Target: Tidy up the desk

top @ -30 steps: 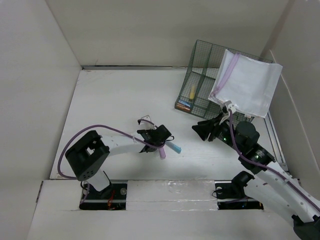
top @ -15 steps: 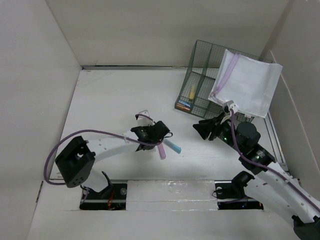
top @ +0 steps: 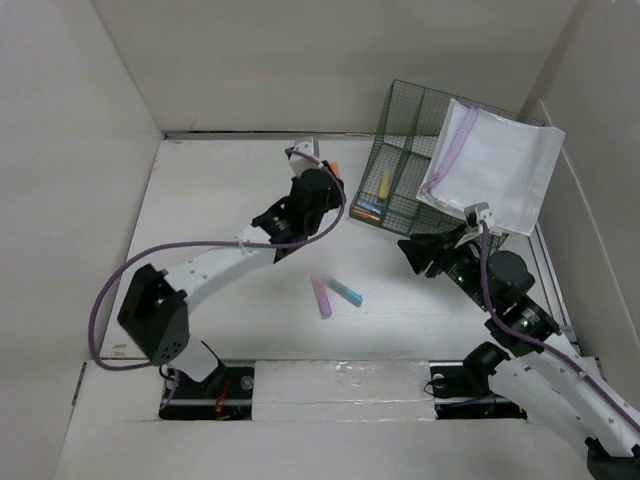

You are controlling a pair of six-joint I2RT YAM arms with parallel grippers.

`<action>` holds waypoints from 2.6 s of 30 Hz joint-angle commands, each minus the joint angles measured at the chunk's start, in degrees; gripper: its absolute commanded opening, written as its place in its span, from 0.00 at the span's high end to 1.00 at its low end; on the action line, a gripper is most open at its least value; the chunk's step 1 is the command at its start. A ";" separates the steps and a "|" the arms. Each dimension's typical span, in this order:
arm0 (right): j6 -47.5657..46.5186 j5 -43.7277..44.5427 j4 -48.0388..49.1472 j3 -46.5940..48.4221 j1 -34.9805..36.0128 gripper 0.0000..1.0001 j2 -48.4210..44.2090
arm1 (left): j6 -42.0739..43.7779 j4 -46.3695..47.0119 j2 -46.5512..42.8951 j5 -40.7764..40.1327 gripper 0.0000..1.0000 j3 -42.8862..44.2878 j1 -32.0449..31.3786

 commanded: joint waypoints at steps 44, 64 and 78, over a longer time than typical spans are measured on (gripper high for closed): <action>0.70 -1.75 1.20 6.86 -0.35 0.40 -1.12 | 23.39 12.69 42.48 22.99 0.35 56.86 6.56; 13.53 -5.97 0.50 31.48 -0.35 0.12 9.34 | -3.77 6.29 -5.77 8.57 0.34 -17.31 -3.02; 13.18 -7.65 4.81 29.99 -0.35 0.10 9.96 | -11.59 -3.39 -4.66 4.08 0.32 -23.13 -12.78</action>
